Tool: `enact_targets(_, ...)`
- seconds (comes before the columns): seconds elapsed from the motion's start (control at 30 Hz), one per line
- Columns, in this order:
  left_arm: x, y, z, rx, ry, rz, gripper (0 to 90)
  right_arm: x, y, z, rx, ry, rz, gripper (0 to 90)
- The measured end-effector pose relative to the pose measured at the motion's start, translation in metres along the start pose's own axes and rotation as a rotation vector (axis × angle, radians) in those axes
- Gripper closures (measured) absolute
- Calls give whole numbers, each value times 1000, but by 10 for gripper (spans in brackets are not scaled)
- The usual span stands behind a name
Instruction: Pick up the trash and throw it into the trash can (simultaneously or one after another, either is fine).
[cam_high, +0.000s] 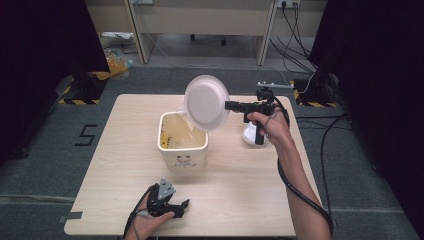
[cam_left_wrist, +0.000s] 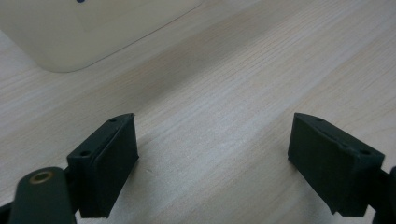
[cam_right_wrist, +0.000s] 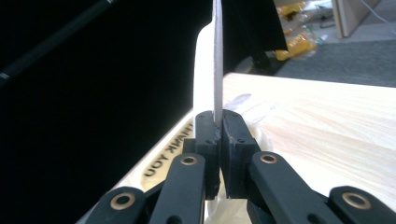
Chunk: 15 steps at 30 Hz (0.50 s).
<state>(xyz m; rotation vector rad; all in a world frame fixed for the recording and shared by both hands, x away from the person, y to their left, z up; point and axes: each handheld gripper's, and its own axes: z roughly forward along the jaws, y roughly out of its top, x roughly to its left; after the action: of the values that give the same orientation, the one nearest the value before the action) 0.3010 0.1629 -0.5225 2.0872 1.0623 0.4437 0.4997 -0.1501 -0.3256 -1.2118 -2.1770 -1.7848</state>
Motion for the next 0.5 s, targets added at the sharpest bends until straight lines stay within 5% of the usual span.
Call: enact_targets(0.5, 0, 0, -1, 2, 1, 4, 147, 12, -14, 54, 146, -19, -57, 867)
